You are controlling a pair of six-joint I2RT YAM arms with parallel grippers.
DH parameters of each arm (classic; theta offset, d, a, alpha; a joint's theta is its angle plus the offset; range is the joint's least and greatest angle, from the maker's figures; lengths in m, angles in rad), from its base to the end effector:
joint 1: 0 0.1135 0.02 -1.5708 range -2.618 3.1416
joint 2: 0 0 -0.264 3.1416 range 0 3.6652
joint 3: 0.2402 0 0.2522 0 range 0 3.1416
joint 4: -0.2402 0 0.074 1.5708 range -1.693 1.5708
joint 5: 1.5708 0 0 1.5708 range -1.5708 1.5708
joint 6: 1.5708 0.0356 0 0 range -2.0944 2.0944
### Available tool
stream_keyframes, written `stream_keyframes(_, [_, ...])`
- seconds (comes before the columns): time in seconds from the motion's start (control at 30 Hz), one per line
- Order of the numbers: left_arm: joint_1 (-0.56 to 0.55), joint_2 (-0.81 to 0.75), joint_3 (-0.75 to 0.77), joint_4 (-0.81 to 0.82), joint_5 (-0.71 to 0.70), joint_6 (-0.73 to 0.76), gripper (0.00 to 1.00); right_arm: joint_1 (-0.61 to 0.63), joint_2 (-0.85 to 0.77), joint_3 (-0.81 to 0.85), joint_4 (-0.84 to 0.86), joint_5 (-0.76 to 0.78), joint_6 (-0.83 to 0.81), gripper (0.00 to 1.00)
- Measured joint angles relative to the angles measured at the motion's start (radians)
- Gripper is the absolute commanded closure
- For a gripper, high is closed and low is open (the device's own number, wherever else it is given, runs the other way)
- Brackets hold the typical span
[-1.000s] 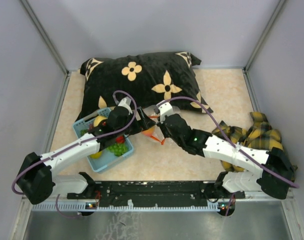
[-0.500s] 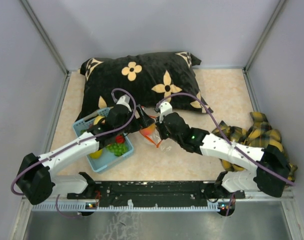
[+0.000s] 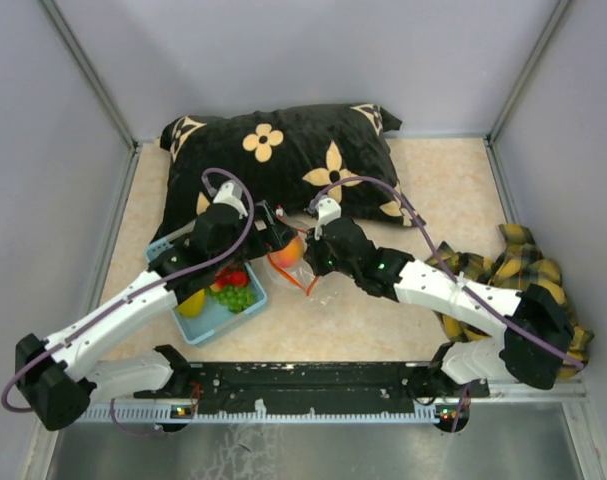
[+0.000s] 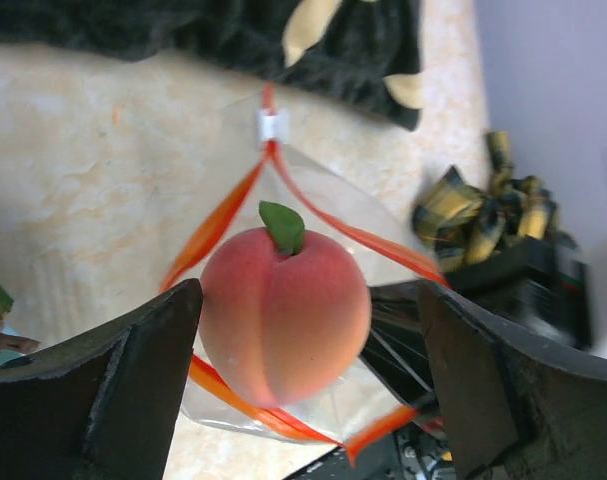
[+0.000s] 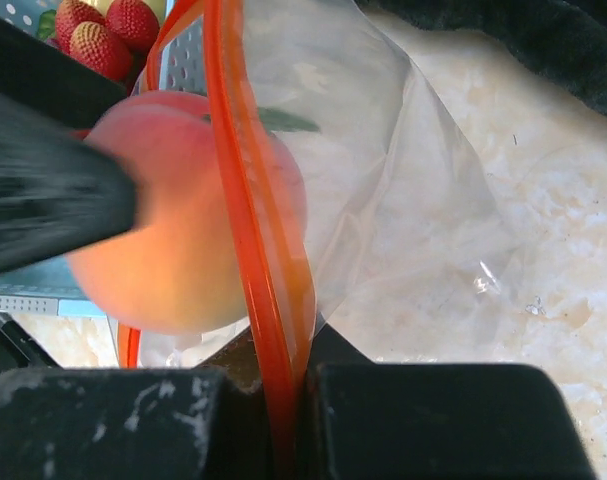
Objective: Place the food in the zip-top bag and seal the zipper
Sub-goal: Place the fake fruit in the zipper food storage bag.
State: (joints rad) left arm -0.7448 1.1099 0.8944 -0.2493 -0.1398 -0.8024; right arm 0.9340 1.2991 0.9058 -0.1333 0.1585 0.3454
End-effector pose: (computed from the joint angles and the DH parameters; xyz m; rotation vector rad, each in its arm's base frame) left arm 0.1889 -0.1674 0.3072 -0.1534 2.1277 -0.8124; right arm 0.1786 0.2320 0.2745 -0.5287 2.0824 0.6004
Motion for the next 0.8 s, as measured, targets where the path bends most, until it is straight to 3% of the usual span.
stream_keyframes(0.43, [-0.006,-0.092,0.057,-0.146,-0.007,0.047,0.06,-0.054,0.005,-0.001,0.023,-0.088,0.058,1.00])
stream_keyframes(0.8, [-0.006,-0.045,0.065,-0.323,-0.098,0.079,0.20,-0.066,0.006,-0.003,0.041,-0.128,0.068,1.00])
